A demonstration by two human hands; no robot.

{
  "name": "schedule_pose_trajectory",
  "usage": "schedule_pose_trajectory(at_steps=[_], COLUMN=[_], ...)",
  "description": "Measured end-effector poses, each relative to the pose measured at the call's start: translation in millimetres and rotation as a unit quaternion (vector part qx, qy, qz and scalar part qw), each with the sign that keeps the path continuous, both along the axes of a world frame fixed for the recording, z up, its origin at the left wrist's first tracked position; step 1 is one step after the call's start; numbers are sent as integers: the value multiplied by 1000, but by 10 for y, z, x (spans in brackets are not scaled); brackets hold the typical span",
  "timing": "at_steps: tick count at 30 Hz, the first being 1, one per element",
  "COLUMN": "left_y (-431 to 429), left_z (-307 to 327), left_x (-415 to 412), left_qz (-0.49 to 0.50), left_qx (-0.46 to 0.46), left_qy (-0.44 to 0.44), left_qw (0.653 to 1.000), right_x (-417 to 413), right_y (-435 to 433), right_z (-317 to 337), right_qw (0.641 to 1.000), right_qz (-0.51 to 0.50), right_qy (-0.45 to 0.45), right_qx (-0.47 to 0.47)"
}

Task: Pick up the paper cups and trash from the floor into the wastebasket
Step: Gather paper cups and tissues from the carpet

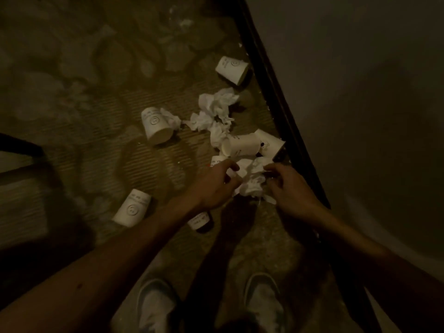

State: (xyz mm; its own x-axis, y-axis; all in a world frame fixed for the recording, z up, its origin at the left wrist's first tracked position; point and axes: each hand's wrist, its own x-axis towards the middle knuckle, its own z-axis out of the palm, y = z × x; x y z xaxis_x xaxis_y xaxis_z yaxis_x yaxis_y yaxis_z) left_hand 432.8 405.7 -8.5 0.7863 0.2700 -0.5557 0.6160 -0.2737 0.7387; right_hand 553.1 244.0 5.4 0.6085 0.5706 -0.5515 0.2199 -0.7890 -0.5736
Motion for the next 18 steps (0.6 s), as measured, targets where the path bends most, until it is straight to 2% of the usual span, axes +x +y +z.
schedule_pose_trajectory(at_steps=[7, 12, 15, 18], left_y=[-16, -70, -112, -143], left_z=[-662, -748, -714, -654], left_x=[241, 298, 255, 158], left_qz=[76, 50, 74, 110], left_qx=[-80, -56, -64, -76], left_qy=[-41, -32, -31, -42], left_qw=[993, 997, 995, 990], right_x=[98, 102, 60, 22], right_y=[12, 77, 130, 146], right_z=[-804, -913, -854, -697], right_qw=[994, 993, 983, 935], right_qz=[-33, -50, -143, -264], right_qy=[-52, -38, 28, 165], right_qx=[94, 100, 113, 168])
